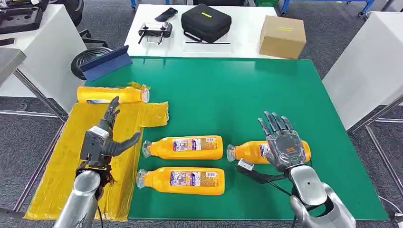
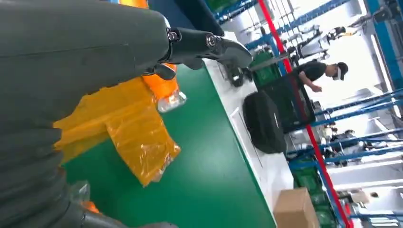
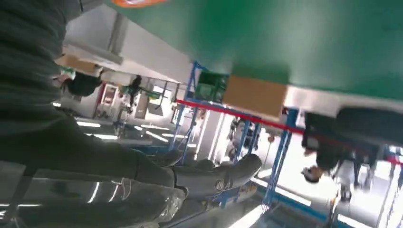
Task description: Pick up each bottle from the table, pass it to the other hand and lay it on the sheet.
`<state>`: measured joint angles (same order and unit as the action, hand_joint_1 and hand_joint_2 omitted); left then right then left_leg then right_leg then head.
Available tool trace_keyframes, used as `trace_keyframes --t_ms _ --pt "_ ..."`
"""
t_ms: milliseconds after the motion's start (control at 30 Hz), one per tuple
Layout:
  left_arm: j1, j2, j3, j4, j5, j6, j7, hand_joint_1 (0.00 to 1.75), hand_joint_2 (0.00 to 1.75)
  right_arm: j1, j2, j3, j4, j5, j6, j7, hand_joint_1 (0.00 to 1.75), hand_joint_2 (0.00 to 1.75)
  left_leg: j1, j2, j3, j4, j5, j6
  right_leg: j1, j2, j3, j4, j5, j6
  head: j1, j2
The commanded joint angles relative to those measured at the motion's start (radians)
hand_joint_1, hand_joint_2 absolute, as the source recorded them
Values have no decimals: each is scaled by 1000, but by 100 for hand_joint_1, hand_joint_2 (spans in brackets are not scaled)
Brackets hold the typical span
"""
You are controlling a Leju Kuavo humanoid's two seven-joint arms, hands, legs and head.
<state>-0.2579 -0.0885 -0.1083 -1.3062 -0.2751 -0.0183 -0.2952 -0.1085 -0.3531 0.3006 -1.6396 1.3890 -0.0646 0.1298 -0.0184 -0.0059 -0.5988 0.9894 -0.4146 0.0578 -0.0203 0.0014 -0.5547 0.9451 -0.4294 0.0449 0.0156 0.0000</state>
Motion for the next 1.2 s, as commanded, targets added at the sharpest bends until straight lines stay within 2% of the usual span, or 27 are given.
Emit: trace_keyframes --t_ms 33,200,600,967,1200 --pt "-43 -3 -23 105 31 -1 -10 0 175 -71 -164 -90 126 -207 165 -170 0 175 0 -1 2 0 -1 -3 0 -1 3 0 -1 -2 0 0" --pt "-71 -7 -36 147 49 -4 -27 0 175 -172 -270 -115 225 -334 267 -260 0 175 -2 -1 3 1 -1 -3 -2 -2 3 0 -1 -2 0 0" --pt "-82 -8 -44 157 51 -4 -27 0 175 -173 -286 -122 272 -388 293 -272 0 175 -3 1 4 0 -1 -3 -1 0 4 -1 0 -2 0 0" --pt "-132 -22 -60 194 59 -9 -22 0 175 -290 -208 -47 483 -407 300 -312 0 175 -2 2 5 0 0 -4 -1 1 5 -2 1 -2 0 0" --pt "-154 -30 -69 224 62 -8 -21 0 175 -337 -111 44 676 -380 229 -321 0 175 -1 3 7 -2 0 -4 0 2 7 -3 1 -3 0 0"
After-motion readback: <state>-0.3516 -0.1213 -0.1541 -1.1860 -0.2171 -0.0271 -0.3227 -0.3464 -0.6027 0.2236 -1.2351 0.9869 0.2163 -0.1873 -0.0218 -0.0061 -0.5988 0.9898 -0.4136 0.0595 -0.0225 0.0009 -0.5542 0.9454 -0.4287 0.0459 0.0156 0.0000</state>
